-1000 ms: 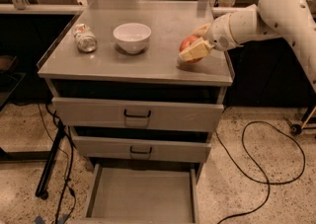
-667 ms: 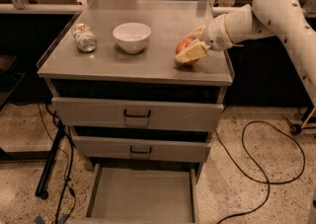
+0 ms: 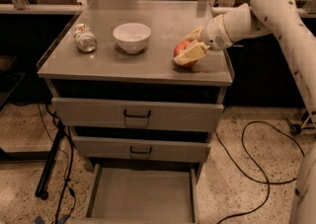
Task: Pick apple from bottom drawer and place on counter
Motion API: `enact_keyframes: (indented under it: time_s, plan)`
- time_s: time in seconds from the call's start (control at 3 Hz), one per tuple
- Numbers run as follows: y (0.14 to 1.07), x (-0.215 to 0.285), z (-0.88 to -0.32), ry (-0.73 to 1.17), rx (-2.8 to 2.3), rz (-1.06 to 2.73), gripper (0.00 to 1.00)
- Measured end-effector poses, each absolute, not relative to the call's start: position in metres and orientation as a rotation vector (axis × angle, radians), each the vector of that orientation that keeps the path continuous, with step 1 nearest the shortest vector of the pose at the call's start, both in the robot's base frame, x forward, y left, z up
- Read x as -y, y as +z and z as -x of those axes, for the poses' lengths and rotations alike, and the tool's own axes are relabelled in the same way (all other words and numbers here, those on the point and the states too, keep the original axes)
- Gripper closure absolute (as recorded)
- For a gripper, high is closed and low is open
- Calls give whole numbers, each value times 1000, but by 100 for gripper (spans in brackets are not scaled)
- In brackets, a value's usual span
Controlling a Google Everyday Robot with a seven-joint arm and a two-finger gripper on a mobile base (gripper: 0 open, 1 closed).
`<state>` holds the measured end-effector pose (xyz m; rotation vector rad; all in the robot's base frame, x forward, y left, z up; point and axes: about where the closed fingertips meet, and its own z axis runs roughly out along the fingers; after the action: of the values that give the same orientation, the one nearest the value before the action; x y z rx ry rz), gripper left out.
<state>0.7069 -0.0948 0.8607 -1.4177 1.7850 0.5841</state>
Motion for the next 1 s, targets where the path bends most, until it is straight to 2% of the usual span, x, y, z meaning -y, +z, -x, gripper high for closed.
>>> enact_keyframes:
  time_s: [0.67,1.0]
  plan:
    - [858,92,-703,638,-1778,1429,100]
    - [858,92,-703,638,-1778,1429,84]
